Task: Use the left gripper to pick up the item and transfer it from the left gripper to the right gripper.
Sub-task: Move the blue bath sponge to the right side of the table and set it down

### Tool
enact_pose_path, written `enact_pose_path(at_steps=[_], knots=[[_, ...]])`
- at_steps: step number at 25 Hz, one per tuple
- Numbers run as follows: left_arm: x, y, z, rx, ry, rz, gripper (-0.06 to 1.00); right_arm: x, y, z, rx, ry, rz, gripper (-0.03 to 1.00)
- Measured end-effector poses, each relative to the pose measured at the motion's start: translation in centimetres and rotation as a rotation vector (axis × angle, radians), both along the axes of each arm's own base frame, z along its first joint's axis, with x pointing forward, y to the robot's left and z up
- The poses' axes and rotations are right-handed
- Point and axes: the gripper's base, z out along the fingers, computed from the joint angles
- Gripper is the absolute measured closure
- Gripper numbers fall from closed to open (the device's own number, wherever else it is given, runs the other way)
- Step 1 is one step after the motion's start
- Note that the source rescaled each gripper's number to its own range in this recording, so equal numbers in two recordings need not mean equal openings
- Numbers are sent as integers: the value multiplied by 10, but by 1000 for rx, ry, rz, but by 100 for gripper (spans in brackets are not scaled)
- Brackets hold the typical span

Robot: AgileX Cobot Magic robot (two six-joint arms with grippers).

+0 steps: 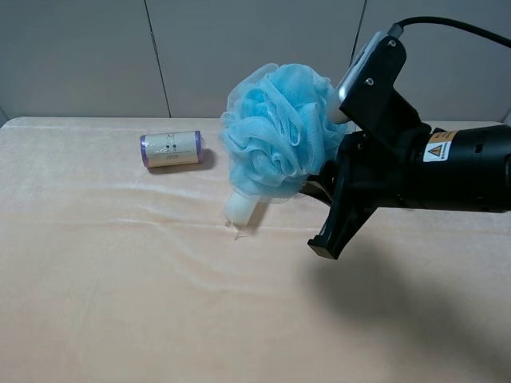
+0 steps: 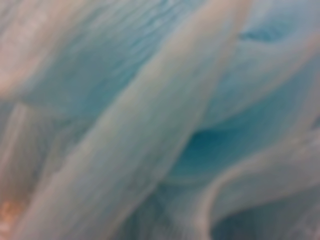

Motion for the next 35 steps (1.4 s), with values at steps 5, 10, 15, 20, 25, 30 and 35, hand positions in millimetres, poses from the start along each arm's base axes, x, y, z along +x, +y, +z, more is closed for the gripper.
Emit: enact_pose_path(at_steps=[5,10,15,20,25,30,35], knots=[[-19,19,-46,23,-48,32,-6,0,0,0,2,2,-2,95],[-27,25,-82,2,-89,34,-6,0,0,0,2,2,-2,95],[-24,22,-94,-20,-114,25,-6,0,0,0,9,9,-7,97],[-23,21,-96,-19,-114,24,-6,0,0,0,10,11,-7,97],[-23,21,-96,-19,-114,23,-6,-1,1,0,21,21,-13,97],[-24,21,-96,-14,-115,121,-6,-2,1,-1,51,66,-40,97],[-26,20,-96,0,-116,370,-6,-6,1,-4,39,148,-34,97]])
